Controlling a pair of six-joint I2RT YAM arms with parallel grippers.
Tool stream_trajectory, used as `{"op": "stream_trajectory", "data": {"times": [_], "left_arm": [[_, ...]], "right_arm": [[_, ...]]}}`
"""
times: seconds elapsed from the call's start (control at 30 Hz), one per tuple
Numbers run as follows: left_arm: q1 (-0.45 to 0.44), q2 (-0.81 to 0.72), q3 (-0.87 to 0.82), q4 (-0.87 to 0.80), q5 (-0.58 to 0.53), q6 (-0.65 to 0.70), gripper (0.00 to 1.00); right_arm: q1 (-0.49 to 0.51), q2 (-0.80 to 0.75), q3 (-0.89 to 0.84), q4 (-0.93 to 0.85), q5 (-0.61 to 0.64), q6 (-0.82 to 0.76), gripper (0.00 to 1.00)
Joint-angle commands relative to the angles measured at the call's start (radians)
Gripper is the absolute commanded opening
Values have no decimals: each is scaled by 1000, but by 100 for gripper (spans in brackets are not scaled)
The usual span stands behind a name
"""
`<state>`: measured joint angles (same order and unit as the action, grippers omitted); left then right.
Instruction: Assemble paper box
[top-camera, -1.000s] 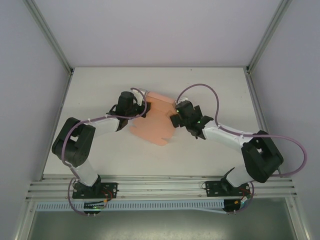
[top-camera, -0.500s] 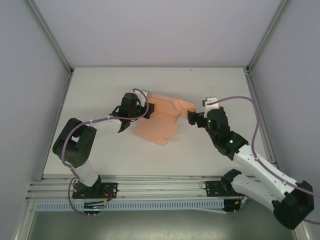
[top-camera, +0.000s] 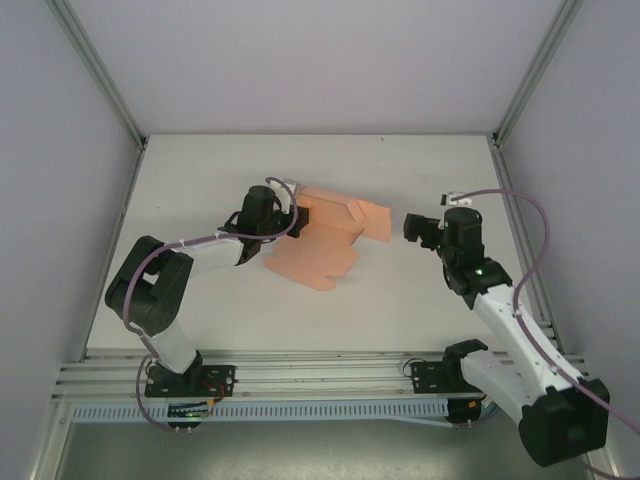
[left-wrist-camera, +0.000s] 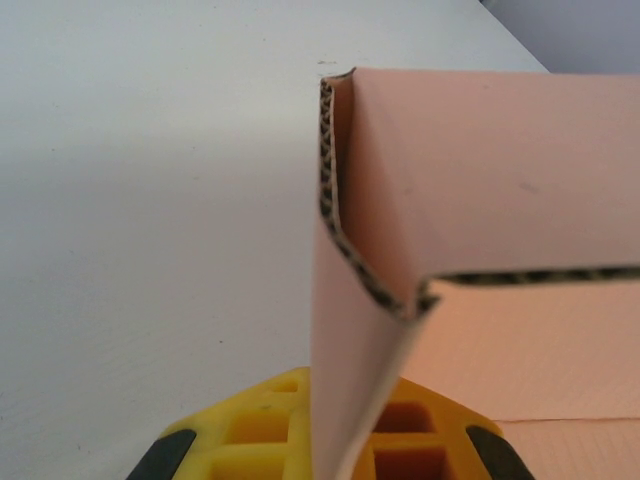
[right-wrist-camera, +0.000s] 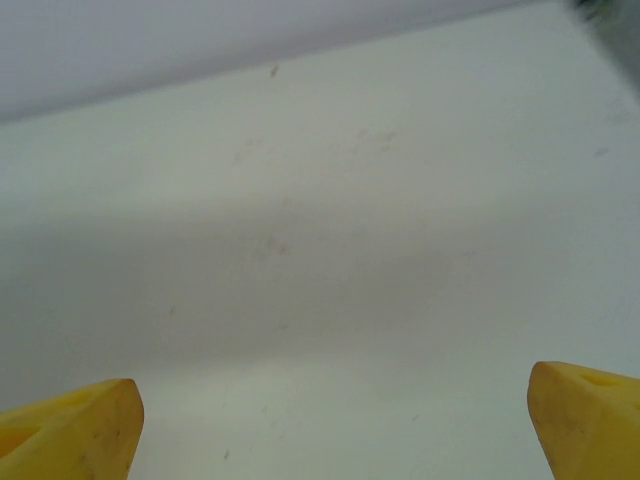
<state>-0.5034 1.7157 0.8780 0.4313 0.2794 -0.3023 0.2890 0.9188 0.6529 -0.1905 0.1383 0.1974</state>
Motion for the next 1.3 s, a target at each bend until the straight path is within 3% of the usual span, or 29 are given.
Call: {"op": "stream_trajectory", "data": {"times": [0.0,0.13,0.4,0.67,0.9,1.07,1.27], "left_arm": [[3,-11,19,21,12,-25,0],[3,-12,43,-25,-33,-40,0],[3,29,69,-69,-62,-41,0],[3,22,50,-45,-19,-21,0],[3,5,21,-15,-70,28,0],[3,5,18,-11,-161,72,0],[3,0,12,7,-149,63,0]], "right_arm": [[5,65,47,37,-210,9,98],[47,140,77,79,-330,3,96],[220,231,118,131,-332,-63,96],[239,371,185,229,-409,-78,91],[247,452,259,218,-448,-80,89],[248,450,257,236,-504,-72,89],[247,425,237,232,-609,-63,89]]}}
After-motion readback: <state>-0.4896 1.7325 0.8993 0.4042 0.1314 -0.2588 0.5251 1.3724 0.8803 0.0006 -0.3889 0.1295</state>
